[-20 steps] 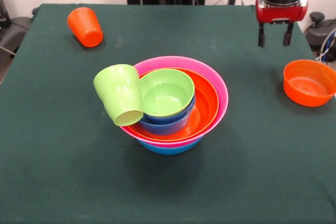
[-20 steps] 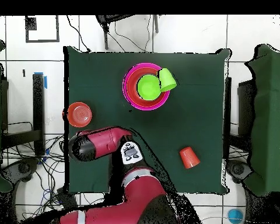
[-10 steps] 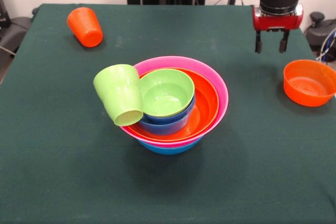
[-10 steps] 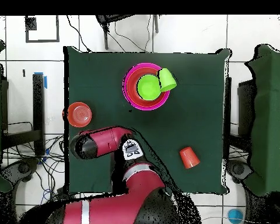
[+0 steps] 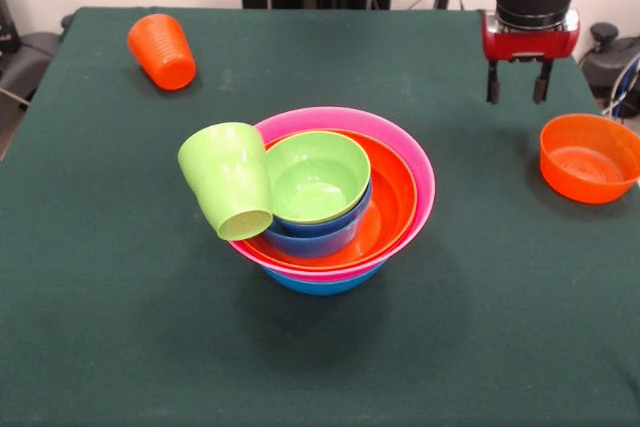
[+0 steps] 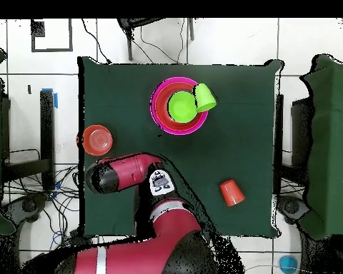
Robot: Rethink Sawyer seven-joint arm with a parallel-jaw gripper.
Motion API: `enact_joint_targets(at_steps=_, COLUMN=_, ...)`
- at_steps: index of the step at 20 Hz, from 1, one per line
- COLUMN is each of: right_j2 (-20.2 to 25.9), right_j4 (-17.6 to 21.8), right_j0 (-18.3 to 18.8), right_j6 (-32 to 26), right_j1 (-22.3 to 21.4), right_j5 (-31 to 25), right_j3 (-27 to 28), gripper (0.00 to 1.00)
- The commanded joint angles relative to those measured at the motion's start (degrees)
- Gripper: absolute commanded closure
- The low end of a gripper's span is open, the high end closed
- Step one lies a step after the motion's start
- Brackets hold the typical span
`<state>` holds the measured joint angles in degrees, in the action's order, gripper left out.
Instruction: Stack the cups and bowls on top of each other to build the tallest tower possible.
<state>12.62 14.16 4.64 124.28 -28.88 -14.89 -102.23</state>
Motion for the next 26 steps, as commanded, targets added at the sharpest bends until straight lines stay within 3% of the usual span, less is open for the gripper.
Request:
enact_joint_targets(at_steps=1, right_j2=-1.7, right_j4=1.3, right_j0=-1.9, right_j6=1.8, right_j1=-0.9, right_j5=-4.1, right_j3=5.2, gripper=0.00)
enact_joint_targets(at_steps=15, right_j2=6.0, right_j4=-2.9, right_j0=4.8, right_j6=-1.9, right_j1=-16.8, right_j5=-14.6, right_j3=-7.2, gripper=0.00)
enact_joint_targets(at_steps=26, right_j2=7.9, right_j4=-1.7, right_j0=6.5, right_j6=-1.2, right_j1=-13.5, right_j5=-10.7, right_j3=-6.8, gripper=0.00)
